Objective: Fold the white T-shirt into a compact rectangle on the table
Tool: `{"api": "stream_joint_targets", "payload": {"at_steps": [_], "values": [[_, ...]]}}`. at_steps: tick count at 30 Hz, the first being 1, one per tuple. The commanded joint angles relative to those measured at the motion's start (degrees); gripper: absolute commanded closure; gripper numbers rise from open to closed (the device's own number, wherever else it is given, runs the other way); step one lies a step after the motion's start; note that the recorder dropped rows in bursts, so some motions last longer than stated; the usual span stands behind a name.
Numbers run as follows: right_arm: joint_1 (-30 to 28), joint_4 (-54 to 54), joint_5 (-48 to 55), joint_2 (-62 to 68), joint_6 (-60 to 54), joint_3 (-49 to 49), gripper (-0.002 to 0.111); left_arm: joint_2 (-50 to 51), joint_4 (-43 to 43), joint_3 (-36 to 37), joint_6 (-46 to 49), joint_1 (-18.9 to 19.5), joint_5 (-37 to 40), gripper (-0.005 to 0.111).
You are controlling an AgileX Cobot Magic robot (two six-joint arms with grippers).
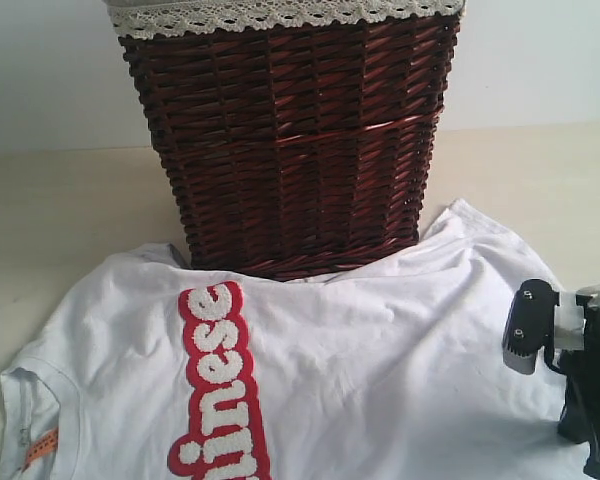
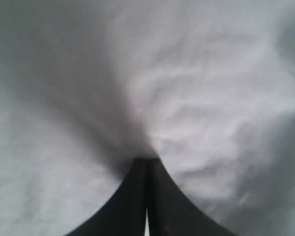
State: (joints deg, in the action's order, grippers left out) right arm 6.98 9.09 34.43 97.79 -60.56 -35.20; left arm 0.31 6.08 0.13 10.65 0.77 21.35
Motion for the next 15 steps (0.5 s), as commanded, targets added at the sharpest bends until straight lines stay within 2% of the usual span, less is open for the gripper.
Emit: {"api": "stream_joint_targets", "payload": {"at_steps": [1,7,15], "values": [[0.0,12.1,-1.3,3.4,-10.7,2.2,0.108,-0.3,0.4,-0.1,0.1,-0.2,-0.6,0.107],[0.3,23.8,4.9,3.3,-19.5,2.2,0.108,-0.3,0.4,-0.1,0.1,-0.2,-0.6,0.107],[0.3,24.1,6.0,-0.3,-18.6,2.2,0.108,-0.3,0.4,-0.1,0.1,-0.2,-0.6,0.107]]}}
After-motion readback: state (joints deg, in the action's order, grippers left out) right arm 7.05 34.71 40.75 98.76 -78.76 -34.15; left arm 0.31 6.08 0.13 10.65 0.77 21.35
